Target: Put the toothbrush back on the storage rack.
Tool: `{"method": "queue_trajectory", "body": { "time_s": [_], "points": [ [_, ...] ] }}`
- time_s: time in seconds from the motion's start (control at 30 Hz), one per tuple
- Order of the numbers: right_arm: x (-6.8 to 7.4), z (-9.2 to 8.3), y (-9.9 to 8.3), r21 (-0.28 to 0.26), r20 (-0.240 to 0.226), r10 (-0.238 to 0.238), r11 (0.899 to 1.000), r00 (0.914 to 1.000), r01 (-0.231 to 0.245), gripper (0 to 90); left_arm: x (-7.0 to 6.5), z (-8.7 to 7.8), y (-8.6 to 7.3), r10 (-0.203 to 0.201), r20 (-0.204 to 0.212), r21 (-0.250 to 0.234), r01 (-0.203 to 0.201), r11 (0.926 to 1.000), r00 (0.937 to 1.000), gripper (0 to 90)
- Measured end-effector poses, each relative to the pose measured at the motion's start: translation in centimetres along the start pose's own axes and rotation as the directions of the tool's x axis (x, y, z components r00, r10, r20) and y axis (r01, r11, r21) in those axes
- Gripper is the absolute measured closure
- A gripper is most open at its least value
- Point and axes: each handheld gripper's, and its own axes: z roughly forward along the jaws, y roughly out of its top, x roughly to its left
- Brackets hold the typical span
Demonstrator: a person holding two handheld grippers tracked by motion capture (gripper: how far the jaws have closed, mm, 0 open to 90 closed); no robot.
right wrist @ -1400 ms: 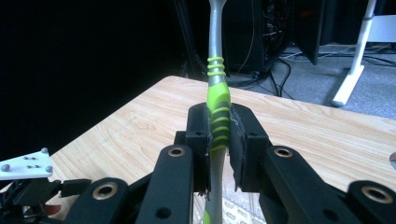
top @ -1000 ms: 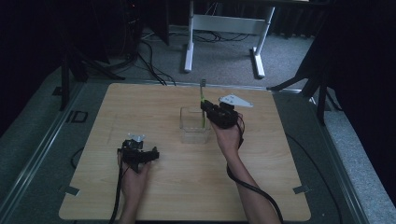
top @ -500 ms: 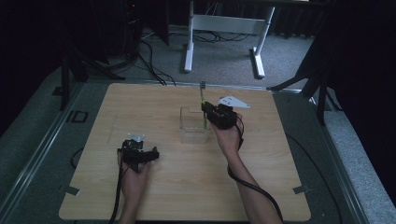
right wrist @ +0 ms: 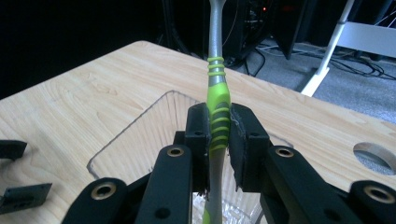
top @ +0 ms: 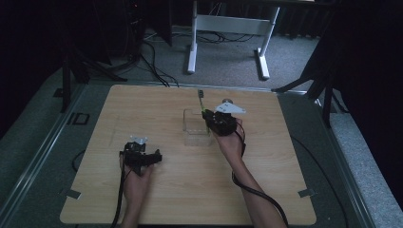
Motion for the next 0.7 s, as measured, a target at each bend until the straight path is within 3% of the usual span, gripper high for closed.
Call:
{"method": "queue_trajectory", "body": {
  "time_s": [0.13,0.23,0.4,0.6,0.7],
  "points": [
    [0.4,0.0,-0.3,0.024,0.027,-0.044,0.999,0.9987,0.044,77.2,0.0,0.0,0.0,0.003,0.0,0.001,-0.003,1.0,1.0,3.1],
    [0.6,-0.1,-0.4,0.03,0.031,-0.052,0.998,0.9981,0.052,74.8,0.0,0.0,0.0,0.004,0.001,0.002,-0.004,1.0,1.0,3.0],
    [0.6,-0.6,-0.5,0.021,0.014,-0.04,0.999,0.9991,0.039,68.1,0.0,0.0,0.0,0.004,0.001,0.002,-0.004,1.0,1.0,3.0],
    [0.7,-2.0,-0.2,-0.015,-0.028,-0.015,1.0,0.9995,0.015,53.8,0.0,0.0,0.0,0.005,0.001,0.002,-0.005,1.0,1.0,3.0],
    [0.8,-2.8,-0.1,-0.012,-0.038,-0.029,1.0,0.9989,0.029,49.0,0.0,0.0,0.0,0.004,0.001,0.003,-0.004,1.0,1.0,3.0]
  ]
}}
